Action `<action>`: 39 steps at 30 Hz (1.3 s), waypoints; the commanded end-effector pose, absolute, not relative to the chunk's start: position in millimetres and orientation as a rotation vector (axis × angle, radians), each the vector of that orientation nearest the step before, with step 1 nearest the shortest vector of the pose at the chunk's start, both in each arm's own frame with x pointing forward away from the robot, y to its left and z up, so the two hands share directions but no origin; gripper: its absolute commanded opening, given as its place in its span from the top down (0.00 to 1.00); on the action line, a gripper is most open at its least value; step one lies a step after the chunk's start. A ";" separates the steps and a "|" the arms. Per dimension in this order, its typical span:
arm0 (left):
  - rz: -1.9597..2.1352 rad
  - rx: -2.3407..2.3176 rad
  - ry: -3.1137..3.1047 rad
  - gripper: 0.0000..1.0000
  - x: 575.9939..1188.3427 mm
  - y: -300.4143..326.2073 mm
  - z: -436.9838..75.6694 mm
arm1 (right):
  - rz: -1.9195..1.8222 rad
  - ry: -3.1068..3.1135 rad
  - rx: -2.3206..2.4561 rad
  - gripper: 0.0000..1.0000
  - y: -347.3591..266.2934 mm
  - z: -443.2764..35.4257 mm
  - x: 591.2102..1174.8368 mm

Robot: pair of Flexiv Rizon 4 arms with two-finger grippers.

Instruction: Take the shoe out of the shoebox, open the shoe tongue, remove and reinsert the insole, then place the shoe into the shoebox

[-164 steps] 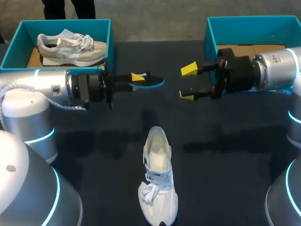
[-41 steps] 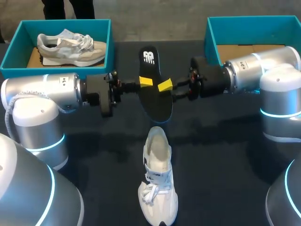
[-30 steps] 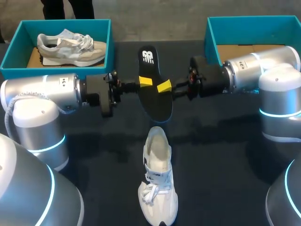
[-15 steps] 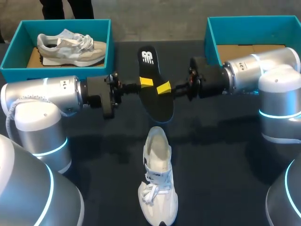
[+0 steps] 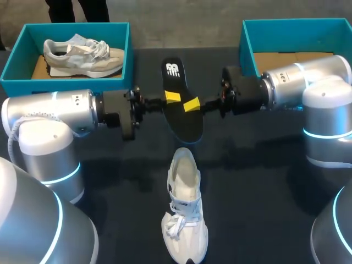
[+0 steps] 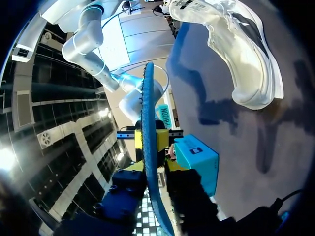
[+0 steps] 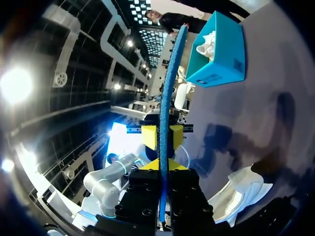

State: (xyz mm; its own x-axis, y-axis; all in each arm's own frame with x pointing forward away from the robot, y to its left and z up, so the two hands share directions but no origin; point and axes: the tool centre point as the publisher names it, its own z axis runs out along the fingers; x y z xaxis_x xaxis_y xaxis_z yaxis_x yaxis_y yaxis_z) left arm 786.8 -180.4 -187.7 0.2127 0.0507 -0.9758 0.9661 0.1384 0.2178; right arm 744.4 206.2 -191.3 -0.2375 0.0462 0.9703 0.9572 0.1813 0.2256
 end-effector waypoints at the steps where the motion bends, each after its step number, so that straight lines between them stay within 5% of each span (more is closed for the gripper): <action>1: -0.917 1.246 1.158 0.00 779.1 -168.9 -186.0 | -1.232 -1.514 -1.013 1.00 204.3 -190.7 739.8; 13: -0.920 1.294 1.371 0.00 761.0 -120.0 -196.7 | -1.296 -1.560 -0.987 1.00 197.7 -192.5 734.5; 30: -0.920 1.294 1.371 0.00 761.0 -120.0 -196.7 | -1.304 -1.560 -1.006 1.00 196.6 -194.9 731.9; 39: -0.802 1.094 1.865 0.00 756.3 -122.0 -196.7 | -1.326 -1.604 -1.036 1.00 180.4 -203.7 730.1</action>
State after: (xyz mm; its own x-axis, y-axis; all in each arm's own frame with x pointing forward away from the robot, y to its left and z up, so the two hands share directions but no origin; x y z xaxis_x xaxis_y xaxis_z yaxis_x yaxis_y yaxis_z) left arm 767.4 -118.1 -201.3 -0.1299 0.2562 -0.9578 0.9620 0.2665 -0.0592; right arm 737.4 187.8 -204.6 -0.3458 0.0936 0.9336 0.9338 0.1324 0.3325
